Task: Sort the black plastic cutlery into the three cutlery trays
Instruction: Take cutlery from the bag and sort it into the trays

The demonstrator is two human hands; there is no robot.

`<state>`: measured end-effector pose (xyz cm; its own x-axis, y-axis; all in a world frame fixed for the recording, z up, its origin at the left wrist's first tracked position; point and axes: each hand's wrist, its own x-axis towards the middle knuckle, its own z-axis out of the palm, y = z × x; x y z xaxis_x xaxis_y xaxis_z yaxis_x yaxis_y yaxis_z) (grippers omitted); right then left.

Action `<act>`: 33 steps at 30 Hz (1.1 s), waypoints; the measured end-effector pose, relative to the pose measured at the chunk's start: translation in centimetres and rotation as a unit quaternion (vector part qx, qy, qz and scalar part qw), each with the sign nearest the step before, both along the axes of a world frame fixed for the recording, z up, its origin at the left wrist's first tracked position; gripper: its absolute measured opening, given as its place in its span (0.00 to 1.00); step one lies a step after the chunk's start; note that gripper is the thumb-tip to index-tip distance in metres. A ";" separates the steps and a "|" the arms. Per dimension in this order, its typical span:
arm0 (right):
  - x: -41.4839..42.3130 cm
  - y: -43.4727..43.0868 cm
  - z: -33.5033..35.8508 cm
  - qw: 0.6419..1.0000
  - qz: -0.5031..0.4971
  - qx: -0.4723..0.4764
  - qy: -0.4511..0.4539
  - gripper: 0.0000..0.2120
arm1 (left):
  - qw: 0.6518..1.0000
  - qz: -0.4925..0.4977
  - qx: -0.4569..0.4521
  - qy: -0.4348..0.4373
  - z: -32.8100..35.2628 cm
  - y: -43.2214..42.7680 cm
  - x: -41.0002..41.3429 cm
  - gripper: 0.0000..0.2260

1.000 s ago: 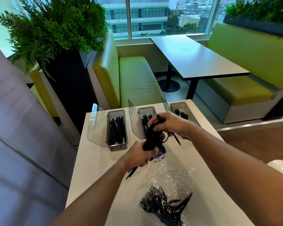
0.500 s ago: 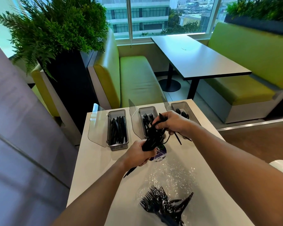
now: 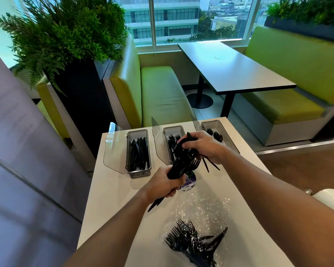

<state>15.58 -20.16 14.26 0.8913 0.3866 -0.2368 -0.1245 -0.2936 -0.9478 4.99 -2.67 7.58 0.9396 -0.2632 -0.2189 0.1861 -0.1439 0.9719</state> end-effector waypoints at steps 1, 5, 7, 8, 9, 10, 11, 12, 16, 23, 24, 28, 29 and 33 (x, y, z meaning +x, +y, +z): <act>0.0 0.0 0.0 1.000 -0.010 0.008 -0.003 0.09 | 1.000 -0.001 -0.001 0.000 0.0 0.0 0.0 0.04; 0.1 -0.1 0.1 0.999 -0.039 0.034 -0.009 0.09 | 1.000 0.003 -0.002 -0.002 0.2 -0.1 0.0 0.05; -0.3 0.2 0.1 0.999 -0.022 0.025 -0.001 0.09 | 1.000 0.003 0.002 -0.008 0.2 -0.2 0.0 0.05; -0.5 0.3 0.0 0.999 -0.018 0.026 0.004 0.09 | 1.000 0.002 0.003 -0.013 0.2 -0.2 0.0 0.05; -0.6 0.4 0.0 0.999 -0.017 0.027 0.006 0.09 | 1.000 0.001 0.004 -0.015 0.2 -0.3 -0.1 0.05; -0.6 0.5 -0.1 0.999 -0.017 0.027 0.007 0.09 | 1.000 0.001 0.003 -0.014 0.1 -0.4 -0.1 0.05; -0.6 0.6 -0.1 0.999 -0.018 0.028 0.006 0.09 | 1.000 0.001 0.001 -0.011 0.1 -0.4 -0.1 0.06; -0.6 0.6 -0.2 0.999 -0.023 0.032 0.004 0.09 | 1.000 0.002 -0.002 -0.005 0.1 -0.4 -0.1 0.06; 0.0 0.4 -0.2 0.993 -0.077 0.091 -0.003 0.06 | 1.000 -0.005 0.008 0.016 0.0 -0.4 -0.2 0.08; 1.3 0.1 -0.2 0.968 -0.202 0.146 -0.039 0.06 | 0.999 -0.022 0.025 0.041 -0.4 -0.3 -0.4 0.09; 1.5 0.0 -0.2 0.961 -0.227 0.153 -0.041 0.06 | 0.998 -0.024 0.022 0.045 -0.5 -0.3 -0.5 0.09; 3.0 -1.2 0.3 0.921 -0.335 0.196 -0.033 0.08 | 0.998 -0.015 0.023 0.055 -0.8 0.1 -0.5 0.09; 3.3 -1.6 0.7 0.911 -0.354 0.211 -0.025 0.07 | 0.998 -0.007 0.023 0.057 -0.9 0.3 -0.4 0.08; 5.3 -4.1 2.5 0.876 -0.378 0.299 0.039 0.04 | 0.998 0.028 0.008 0.059 -1.4 0.9 0.0 0.10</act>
